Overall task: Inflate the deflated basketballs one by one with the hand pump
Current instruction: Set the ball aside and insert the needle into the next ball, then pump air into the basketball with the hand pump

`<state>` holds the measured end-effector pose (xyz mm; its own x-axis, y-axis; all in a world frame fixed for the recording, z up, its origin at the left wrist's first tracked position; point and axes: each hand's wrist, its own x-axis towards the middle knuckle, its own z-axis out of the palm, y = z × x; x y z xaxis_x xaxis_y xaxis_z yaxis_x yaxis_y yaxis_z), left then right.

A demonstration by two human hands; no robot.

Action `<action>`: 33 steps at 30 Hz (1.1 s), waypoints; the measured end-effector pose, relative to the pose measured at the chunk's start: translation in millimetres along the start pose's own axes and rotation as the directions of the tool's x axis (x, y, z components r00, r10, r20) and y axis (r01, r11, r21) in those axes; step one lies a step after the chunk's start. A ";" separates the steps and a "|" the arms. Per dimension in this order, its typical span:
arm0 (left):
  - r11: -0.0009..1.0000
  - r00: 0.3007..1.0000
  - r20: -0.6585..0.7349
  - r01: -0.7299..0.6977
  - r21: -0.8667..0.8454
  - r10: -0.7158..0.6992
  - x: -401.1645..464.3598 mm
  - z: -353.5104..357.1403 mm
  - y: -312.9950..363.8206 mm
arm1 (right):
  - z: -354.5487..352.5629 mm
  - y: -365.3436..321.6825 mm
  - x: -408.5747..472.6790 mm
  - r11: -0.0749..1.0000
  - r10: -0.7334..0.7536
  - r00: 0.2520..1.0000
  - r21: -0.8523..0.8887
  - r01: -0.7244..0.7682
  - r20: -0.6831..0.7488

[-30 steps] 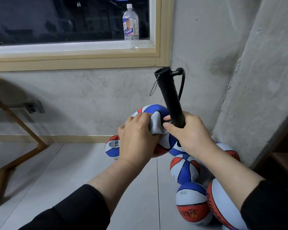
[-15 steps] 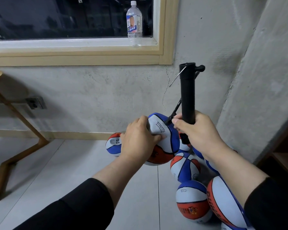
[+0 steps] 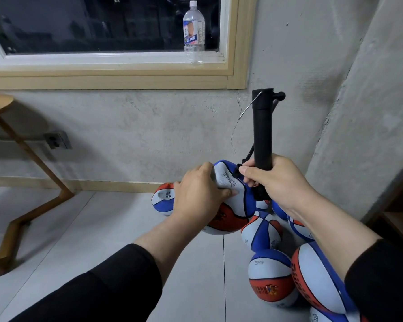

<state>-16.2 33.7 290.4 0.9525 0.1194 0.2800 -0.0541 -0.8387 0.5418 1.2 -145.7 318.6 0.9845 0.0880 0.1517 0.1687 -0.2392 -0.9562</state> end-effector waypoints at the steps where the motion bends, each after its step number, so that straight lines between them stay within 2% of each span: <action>1: 1.000 0.999 0.030 0.014 -0.004 -0.014 0.1 1.4 -2.9 | -0.6 3.9 -1.1 1.000 0.029 1.000 0.008 -0.029 0.010; 7: 0.983 0.962 0.203 0.185 0.012 -0.184 -4.4 27.3 -43.3 | 7.4 28.6 -17.8 0.949 0.293 0.951 0.092 -0.301 0.096; 9: 0.977 0.943 0.256 0.208 0.051 -0.214 -9.2 38.9 -59.3 | 12.4 37.8 -23.0 0.919 0.370 0.923 0.105 -0.381 0.108; 11: 0.972 0.922 0.312 0.206 0.109 -0.230 -14.4 52.6 -75.3 | 17.5 51.5 -30.6 0.904 0.419 0.902 0.047 -0.426 0.106; 16: 0.949 0.865 0.391 0.266 0.171 -0.313 -42.7 98.0 -117.7 | 30.0 102.8 -52.0 0.872 0.490 0.866 -0.071 -0.485 0.104; 19: 0.927 0.815 0.441 0.321 0.195 -0.375 -59.8 124.6 -140.1 | 36.1 134.1 -65.7 0.884 0.463 0.878 -0.138 -0.447 0.119; 24: 0.913 0.756 0.516 0.294 0.282 -0.402 -68.8 157.7 -166.1 | 52.8 189.8 -90.8 0.843 0.534 0.837 0.001 -0.538 0.124; 28: 0.900 0.742 0.520 0.276 0.339 -0.423 -70.3 175.8 -181.1 | 64.1 219.7 -102.4 0.811 0.583 0.807 -0.008 -0.585 0.095; 30: 0.874 0.717 0.503 0.359 0.327 -0.482 -75.4 186.3 -191.8 | 69.1 228.4 -106.2 0.800 0.599 0.798 -0.005 -0.600 0.070; 33: 0.887 0.724 0.517 0.327 0.326 -0.457 -80.8 200.4 -199.2 | 74.7 240.1 -108.7 0.786 0.618 0.786 -0.027 -0.618 0.018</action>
<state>-22.4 84.6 1.1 0.8691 0.1948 -0.4547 0.3612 -0.8779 0.3143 -68.9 -140.5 53.9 0.8772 -0.0617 -0.4761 -0.4740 -0.2686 -0.8386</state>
